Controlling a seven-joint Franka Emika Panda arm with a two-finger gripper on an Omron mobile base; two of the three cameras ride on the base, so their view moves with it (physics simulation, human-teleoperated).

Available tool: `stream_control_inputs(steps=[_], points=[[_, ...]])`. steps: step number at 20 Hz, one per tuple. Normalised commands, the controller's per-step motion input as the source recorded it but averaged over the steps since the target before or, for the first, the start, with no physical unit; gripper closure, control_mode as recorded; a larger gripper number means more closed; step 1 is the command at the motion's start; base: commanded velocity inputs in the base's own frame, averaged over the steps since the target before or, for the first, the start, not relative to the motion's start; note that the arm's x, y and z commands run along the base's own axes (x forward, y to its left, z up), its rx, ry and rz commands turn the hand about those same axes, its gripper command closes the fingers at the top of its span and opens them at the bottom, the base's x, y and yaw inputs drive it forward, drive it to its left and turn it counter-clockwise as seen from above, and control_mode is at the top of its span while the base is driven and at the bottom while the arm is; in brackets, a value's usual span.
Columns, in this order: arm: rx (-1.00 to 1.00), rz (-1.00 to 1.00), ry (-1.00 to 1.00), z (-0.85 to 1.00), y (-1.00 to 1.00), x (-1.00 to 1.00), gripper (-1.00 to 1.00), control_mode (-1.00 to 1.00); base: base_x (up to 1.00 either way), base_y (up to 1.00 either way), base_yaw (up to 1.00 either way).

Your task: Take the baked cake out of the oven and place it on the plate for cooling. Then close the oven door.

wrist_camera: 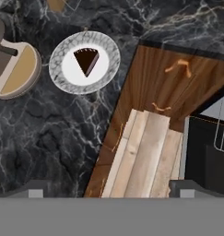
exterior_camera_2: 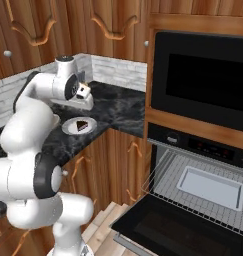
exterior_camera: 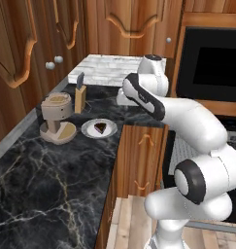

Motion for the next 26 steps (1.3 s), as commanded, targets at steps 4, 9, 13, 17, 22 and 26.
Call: stream_control_inputs(steps=[4, 9, 13, 17, 22, 26], points=[[-0.02, 0.01, 0.02, 0.03, -0.80, -1.00, -1.00, -1.00, 0.00, 0.00, 0.00], [-0.01, 0.01, 0.07, -0.10, -0.76, -0.86, -1.00, -1.00, 0.00, 0.00, 0.00], [0.00, 0.00, 0.12, -0.15, -0.31, -0.29, -1.00, -1.00, 0.00, 0.00, 0.00], [0.00, 0.00, 0.06, -0.04, 0.00, -0.01, -1.00, 1.00, -0.25, -0.01, 0.00], [0.00, 0.00, 0.00, 0.00, 0.00, 0.00, -1.00, 1.00, -1.00, -0.33, -0.03], [0.00, 0.00, 0.00, 0.00, 0.00, 0.00, -1.00, 1.00, -0.86, -0.82, 0.08]])
